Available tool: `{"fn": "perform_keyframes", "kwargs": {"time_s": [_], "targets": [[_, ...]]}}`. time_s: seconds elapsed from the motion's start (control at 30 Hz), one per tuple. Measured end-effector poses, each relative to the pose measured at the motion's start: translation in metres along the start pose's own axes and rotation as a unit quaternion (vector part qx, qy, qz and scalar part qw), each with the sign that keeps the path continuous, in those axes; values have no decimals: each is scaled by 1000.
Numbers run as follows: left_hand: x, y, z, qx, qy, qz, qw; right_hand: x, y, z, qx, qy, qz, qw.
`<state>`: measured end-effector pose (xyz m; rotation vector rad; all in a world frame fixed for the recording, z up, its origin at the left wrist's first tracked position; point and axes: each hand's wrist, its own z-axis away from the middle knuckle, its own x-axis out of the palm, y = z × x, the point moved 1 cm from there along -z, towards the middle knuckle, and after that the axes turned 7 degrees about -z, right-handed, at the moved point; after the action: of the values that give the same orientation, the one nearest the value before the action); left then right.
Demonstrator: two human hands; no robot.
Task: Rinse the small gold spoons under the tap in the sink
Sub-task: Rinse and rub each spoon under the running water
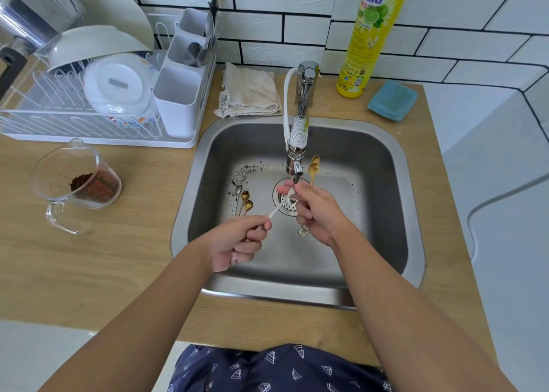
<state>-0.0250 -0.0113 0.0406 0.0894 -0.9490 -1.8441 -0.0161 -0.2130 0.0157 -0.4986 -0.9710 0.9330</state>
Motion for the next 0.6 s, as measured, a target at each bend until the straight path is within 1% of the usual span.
{"fn": "perform_keyframes", "kwargs": {"time_s": [0.07, 0.1, 0.13, 0.17, 0.2, 0.23, 0.27, 0.3, 0.33, 0.43, 0.53, 0.6], "targets": [[-7, 1, 4, -21, -72, 94, 993, 0, 1, 3, -1, -37, -23, 999], [-9, 0, 6, -25, -90, 116, 989, 2, 3, 4, -10, -44, -20, 999], [-8, 0, 6, -27, -92, 117, 989, 4, 5, 5, -24, -36, -5, 999], [-7, 0, 6, -28, -72, 91, 993, 8, 8, 4, -41, -11, 22, 999], [-6, 0, 6, -23, -34, 32, 999, 11, 10, 3, -57, 24, 55, 997], [-4, 0, 5, -11, 11, -51, 999, 14, 12, 2, -70, 63, 85, 992], [-3, 1, 5, 5, 51, -133, 990, 15, 13, 1, -82, 95, 103, 987], [-1, 2, 5, 22, 77, -186, 979, 14, 16, -1, -89, 111, 108, 984], [1, 3, 5, 33, 90, -206, 974, 14, 18, -1, -90, 107, 104, 985], [2, 6, 6, 41, 103, -193, 975, 12, 22, -1, -80, 62, 71, 992], [1, 6, 6, 40, 95, -202, 974, 10, 18, -1, -70, 70, 59, 993], [0, 5, 6, 38, 91, -213, 972, 10, 17, -1, -56, 84, 82, 991]]}}
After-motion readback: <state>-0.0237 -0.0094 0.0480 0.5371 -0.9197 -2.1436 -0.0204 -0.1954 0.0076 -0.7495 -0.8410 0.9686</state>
